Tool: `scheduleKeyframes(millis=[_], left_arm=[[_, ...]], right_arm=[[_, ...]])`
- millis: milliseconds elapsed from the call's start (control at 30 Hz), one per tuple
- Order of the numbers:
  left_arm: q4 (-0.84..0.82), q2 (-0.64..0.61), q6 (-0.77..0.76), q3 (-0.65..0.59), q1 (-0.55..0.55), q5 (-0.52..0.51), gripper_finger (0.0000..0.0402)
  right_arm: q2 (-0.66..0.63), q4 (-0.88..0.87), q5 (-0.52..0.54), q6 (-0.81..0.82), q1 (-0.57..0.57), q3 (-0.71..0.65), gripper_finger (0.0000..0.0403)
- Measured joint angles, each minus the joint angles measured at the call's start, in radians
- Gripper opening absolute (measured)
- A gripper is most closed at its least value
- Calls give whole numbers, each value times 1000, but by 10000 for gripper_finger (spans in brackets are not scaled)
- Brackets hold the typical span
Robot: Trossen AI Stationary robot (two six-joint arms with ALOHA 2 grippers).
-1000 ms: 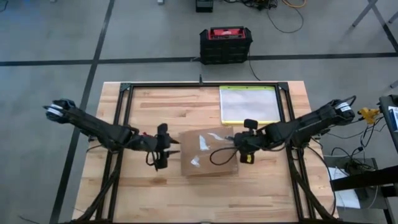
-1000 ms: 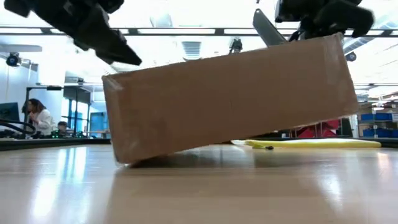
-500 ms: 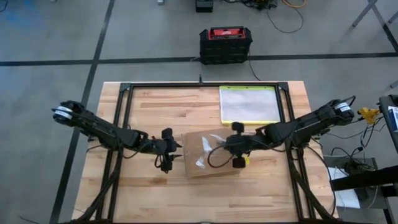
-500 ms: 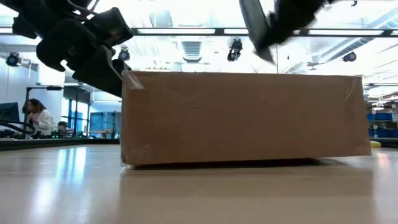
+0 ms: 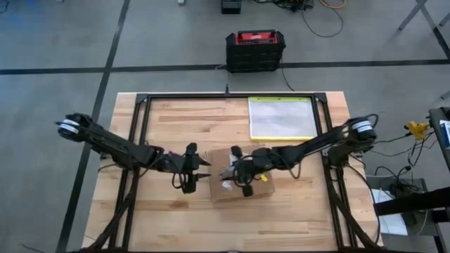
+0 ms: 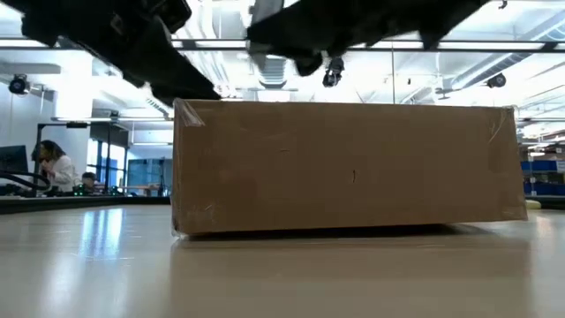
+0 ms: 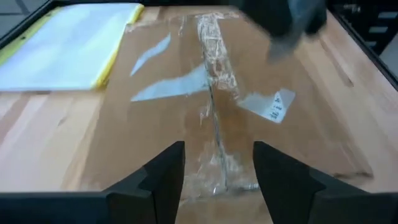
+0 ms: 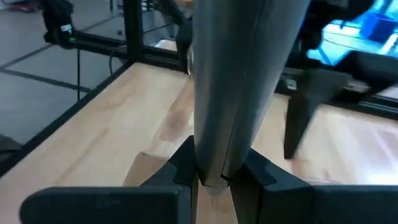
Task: Unpack boxes
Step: Open the brown box using the gray cutter
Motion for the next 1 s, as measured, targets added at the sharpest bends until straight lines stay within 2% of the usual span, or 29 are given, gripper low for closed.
scheduleKeyframes(millis=[100,433,733,1000], left_arm=[[47,46,-2,-14,0,-2,186],[82,168,-21,-7,0,46,181],[60,171,-21,-6,0,58,187],[50,168,-15,-8,0,83,172]], right_arm=[[55,91,-40,29,-25,2,42],[157,135,-52,22,-59,16,42],[207,123,-82,15,-58,56,42],[211,119,-79,21,-75,57,42]])
